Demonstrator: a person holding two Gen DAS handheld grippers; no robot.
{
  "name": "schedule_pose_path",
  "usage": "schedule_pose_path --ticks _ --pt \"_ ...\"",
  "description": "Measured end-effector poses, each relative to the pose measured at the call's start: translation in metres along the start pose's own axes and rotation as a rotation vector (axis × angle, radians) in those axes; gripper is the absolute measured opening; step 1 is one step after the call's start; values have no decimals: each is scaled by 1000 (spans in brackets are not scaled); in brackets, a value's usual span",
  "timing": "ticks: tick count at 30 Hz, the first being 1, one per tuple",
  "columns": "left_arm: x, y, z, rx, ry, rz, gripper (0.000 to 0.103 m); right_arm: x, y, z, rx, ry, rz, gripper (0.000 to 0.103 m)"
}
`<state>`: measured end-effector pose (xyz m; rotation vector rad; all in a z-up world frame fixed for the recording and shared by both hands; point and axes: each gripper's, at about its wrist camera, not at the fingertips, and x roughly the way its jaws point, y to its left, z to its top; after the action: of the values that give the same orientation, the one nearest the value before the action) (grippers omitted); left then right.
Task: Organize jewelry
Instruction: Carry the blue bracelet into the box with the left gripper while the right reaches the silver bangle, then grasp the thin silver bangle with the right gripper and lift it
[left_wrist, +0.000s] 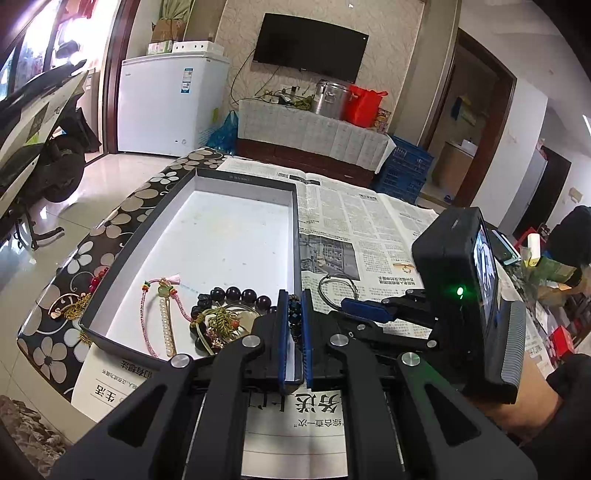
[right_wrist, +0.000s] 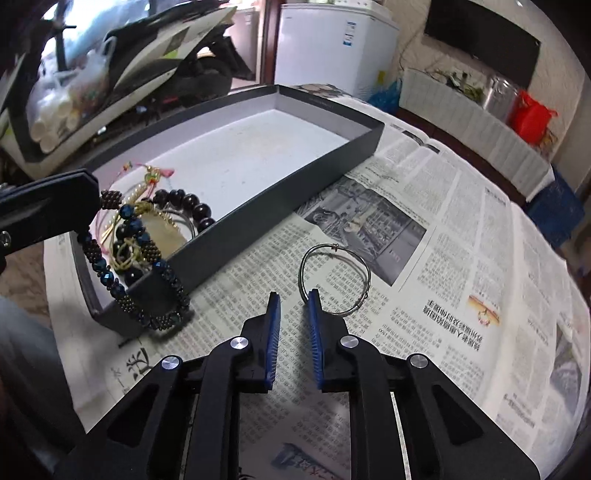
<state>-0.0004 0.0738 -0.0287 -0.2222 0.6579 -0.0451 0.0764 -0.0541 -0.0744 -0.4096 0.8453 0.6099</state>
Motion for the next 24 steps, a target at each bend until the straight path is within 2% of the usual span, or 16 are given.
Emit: schedule_pose_path --ticks 2,6,9,12,16,24 --pt "0 0 0 2 2 -2 7 0 -7 0 37 -3 17 1" --pt "0 1 -1 0 5 0 7 0 -10 0 69 -21 24 1" --pt "0 4 -1 -15 4 -2 7 -8 -20 0 159 -62 109 1" --pt "-3 6 1 -16 -7 0 7 -21 -27 2 204 -115 155 1" --pt "-6 11 1 -32 -18 1 7 -27 -30 4 200 -125 136 1" --pt "-8 17 2 -30 -16 7 7 -3 -13 6 110 -48 104 1"
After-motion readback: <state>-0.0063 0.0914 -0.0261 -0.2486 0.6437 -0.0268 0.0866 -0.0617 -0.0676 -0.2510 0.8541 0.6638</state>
